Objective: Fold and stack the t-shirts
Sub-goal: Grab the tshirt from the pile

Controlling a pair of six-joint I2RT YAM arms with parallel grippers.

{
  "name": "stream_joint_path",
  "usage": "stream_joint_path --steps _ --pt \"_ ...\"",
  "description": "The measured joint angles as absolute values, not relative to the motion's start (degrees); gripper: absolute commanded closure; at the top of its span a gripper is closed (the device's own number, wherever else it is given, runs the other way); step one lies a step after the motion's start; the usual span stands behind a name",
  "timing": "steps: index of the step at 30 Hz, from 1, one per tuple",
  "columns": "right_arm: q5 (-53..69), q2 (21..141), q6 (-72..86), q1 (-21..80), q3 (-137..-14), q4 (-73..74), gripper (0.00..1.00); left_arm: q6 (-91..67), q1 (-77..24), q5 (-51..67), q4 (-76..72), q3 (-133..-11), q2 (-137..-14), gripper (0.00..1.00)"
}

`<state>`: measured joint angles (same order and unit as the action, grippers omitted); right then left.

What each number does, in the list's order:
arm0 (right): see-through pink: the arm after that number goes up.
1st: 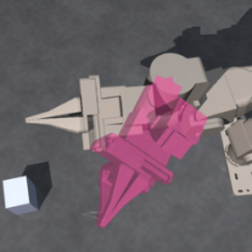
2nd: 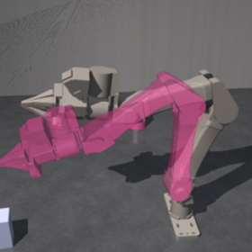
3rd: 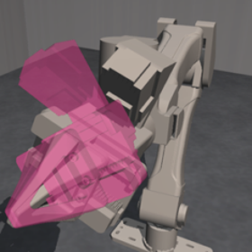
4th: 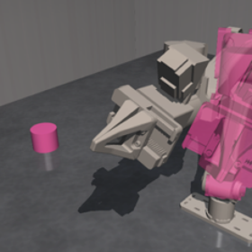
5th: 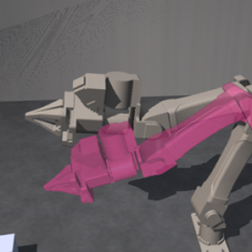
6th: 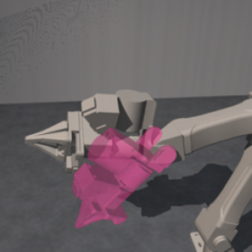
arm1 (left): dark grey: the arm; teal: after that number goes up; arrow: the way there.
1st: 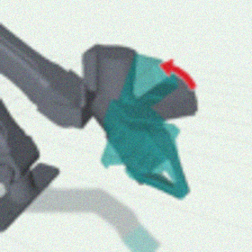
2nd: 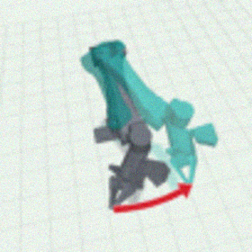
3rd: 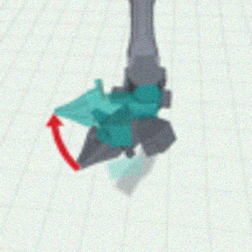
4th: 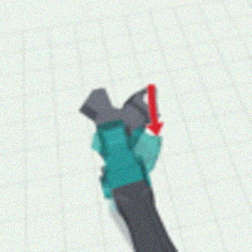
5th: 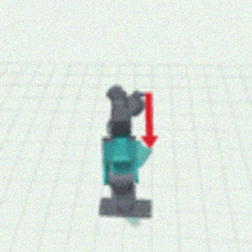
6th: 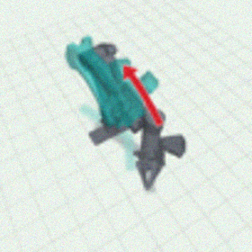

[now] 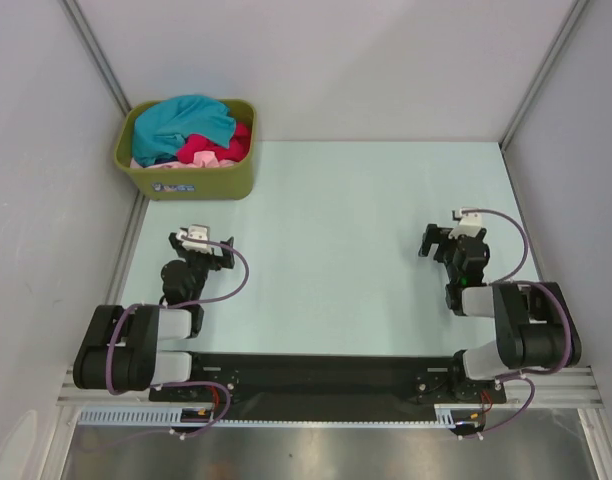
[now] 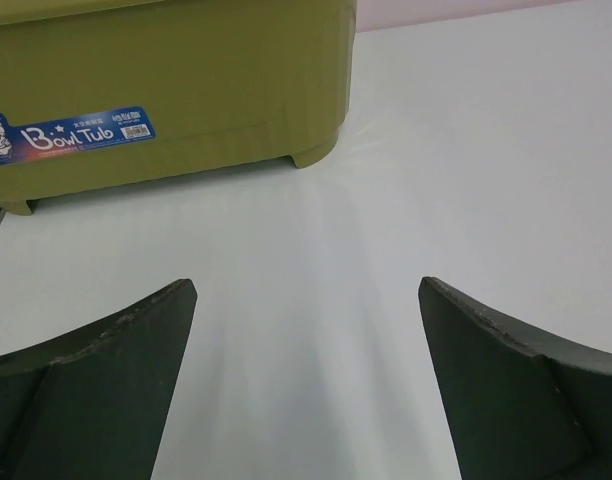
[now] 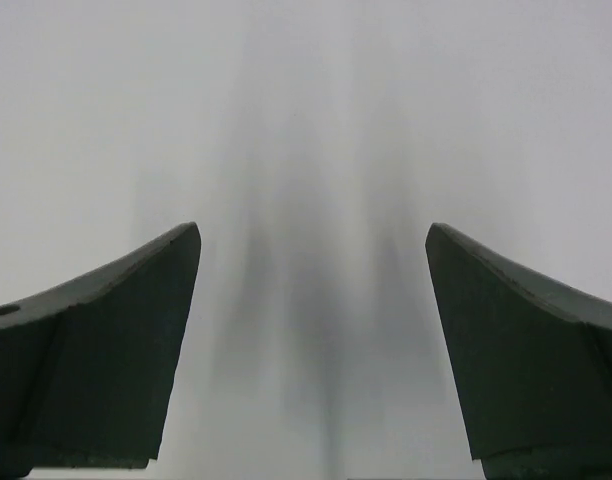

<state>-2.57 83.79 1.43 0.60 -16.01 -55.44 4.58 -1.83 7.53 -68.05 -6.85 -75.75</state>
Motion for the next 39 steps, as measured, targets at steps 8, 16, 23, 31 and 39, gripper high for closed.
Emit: stream_joint_path --steps 8,16,23,31,39 --pt "-2.9 71.6 4.8 0.8 -37.8 -29.8 0.00 4.8 -2.1 6.7 -66.5 -7.0 -74.8 0.00" --pt "7.6 63.9 14.5 -1.8 -48.1 -32.1 0.05 8.1 -2.1 9.0 -20.9 -37.0 -61.8 0.00" --pt "10.8 68.8 17.2 2.5 -56.6 -25.1 0.14 12.2 -2.1 7.7 -1.7 -63.2 -64.2 0.08" --pt "12.1 75.0 16.5 8.8 -60.2 -18.7 0.15 15.4 -0.5 0.0 14.9 -95.0 -96.1 0.26" --pt "12.5 75.5 16.4 11.8 -60.2 -17.1 0.16 6.1 11.3 5.0 36.6 -133.0 -126.2 0.18"
